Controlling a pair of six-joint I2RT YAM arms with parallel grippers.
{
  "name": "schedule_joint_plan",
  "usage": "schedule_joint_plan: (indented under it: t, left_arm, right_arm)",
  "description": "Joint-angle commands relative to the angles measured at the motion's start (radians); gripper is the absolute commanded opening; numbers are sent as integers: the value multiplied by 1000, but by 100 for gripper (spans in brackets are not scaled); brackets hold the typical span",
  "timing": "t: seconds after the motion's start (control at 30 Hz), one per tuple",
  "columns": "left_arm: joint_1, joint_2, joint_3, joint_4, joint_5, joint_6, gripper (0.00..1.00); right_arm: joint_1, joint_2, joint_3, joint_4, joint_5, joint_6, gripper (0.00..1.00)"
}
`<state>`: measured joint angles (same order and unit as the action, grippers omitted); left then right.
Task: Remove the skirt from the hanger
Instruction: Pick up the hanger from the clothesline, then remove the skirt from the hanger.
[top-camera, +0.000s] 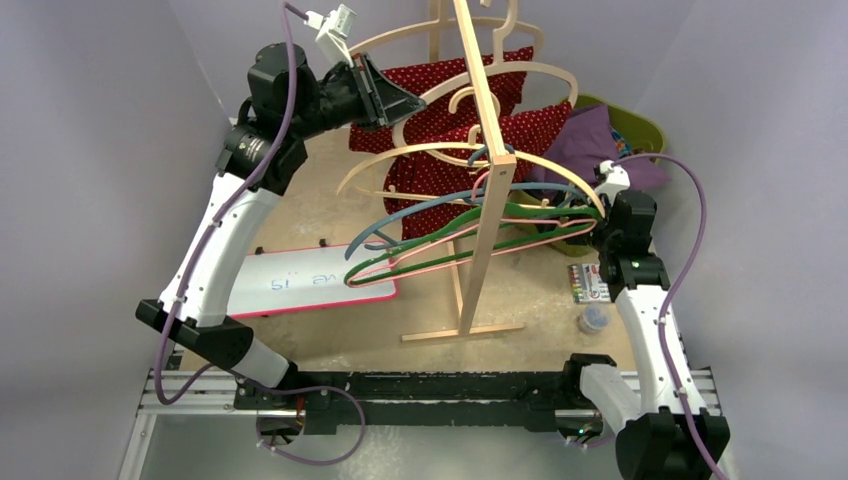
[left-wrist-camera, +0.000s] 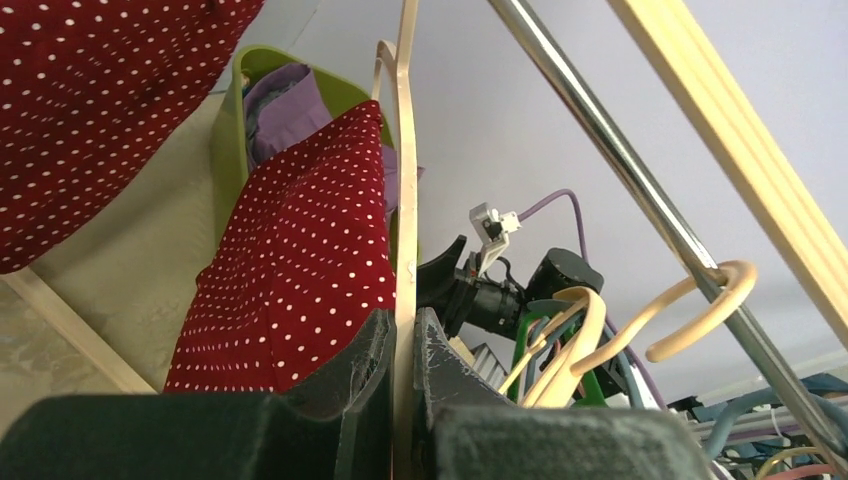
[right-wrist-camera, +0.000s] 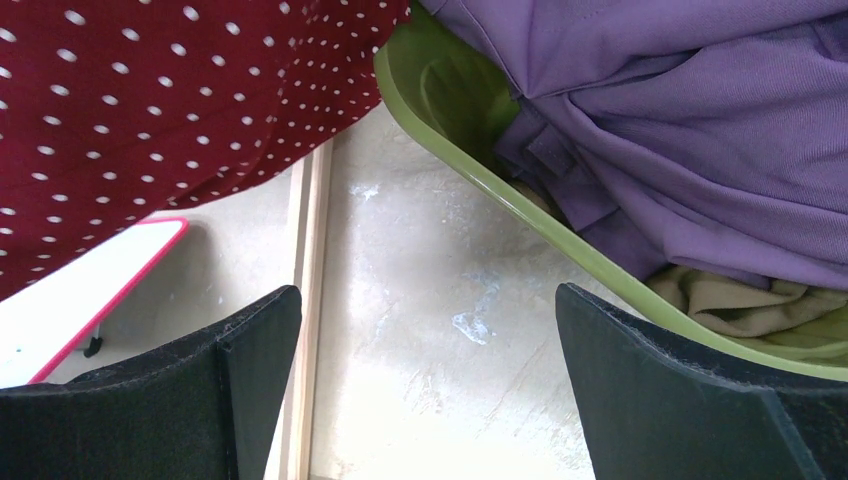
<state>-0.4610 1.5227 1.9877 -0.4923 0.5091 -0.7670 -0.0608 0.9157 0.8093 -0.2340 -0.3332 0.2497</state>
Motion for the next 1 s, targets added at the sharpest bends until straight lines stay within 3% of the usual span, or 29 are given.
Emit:
schedule_joint_plan:
  t: [0.0,0.13,0.33,0.5,0.63,0.97]
  left_arm:
    - [12,-32,-13,100,-17,44,0]
    - [56,-39,-63,116,4,42,0]
    - [77,-107,-239,273,12,-55,0]
    - [76,-154,-326,287,-66,-106,0]
    - [76,-210,-417,362,-111,-169,0]
    - [76,-242,-449,349,-132,-161,0]
  right_arm:
    - [-2,-29,0,33,-16,-3,98]
    - [-3,-28,0,25,-55,7,98]
    - [-4,-31,-32,135,-169,180,98]
    - [-4,41,-98,399,-374,248,99]
    - [8,154,-174,685,-530,417,99]
    - [273,333,-263,1112,-466,631,99]
